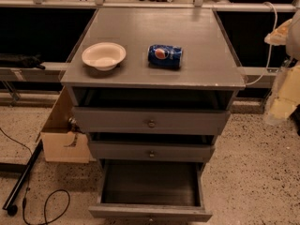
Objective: Close bottom drawer
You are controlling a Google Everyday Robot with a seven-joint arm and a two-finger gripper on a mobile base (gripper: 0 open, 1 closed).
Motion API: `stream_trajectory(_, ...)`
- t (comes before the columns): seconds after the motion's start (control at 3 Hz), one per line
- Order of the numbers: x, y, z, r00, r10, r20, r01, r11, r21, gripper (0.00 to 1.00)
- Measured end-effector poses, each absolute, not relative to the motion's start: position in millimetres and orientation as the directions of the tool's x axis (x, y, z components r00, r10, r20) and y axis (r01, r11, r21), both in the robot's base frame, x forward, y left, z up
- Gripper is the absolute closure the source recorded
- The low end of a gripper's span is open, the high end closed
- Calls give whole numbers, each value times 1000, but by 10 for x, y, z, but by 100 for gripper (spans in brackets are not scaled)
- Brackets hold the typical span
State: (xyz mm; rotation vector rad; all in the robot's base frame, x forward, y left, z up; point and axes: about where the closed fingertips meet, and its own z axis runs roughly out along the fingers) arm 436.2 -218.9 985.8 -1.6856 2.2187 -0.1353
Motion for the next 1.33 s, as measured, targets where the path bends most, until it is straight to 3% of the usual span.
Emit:
stream_trajectory(0.67,4263,-2371,9476,-331,-883,-333,-881,416,-227,0)
stream_trajectory(1.33,4602,-2330,8624,-380,-860,-341,-894,437,-105,0)
